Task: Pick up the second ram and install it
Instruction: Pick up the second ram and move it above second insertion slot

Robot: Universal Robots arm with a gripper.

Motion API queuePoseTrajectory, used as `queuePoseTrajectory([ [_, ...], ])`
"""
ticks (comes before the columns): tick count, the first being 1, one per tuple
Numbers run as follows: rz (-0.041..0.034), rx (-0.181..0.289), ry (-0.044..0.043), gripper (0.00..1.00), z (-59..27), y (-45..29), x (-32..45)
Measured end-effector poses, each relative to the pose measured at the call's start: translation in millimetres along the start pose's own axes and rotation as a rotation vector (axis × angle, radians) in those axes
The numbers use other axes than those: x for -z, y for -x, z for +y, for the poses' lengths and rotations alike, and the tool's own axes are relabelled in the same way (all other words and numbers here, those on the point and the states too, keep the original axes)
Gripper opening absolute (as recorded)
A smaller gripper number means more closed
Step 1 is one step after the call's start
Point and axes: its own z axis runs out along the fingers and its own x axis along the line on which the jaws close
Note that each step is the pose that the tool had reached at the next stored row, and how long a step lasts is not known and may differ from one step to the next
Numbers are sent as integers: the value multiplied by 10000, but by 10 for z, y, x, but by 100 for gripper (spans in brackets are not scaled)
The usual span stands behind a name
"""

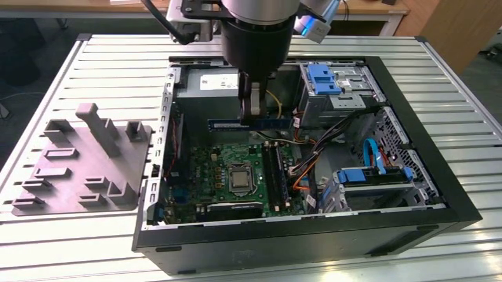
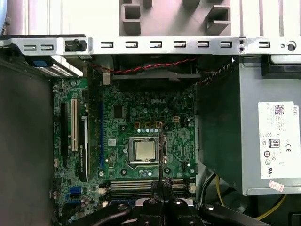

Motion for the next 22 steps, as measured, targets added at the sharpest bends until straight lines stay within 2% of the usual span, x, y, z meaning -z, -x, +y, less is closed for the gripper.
queuePoseTrajectory([
  [22,3,77,3,11,-38,-6,-163],
])
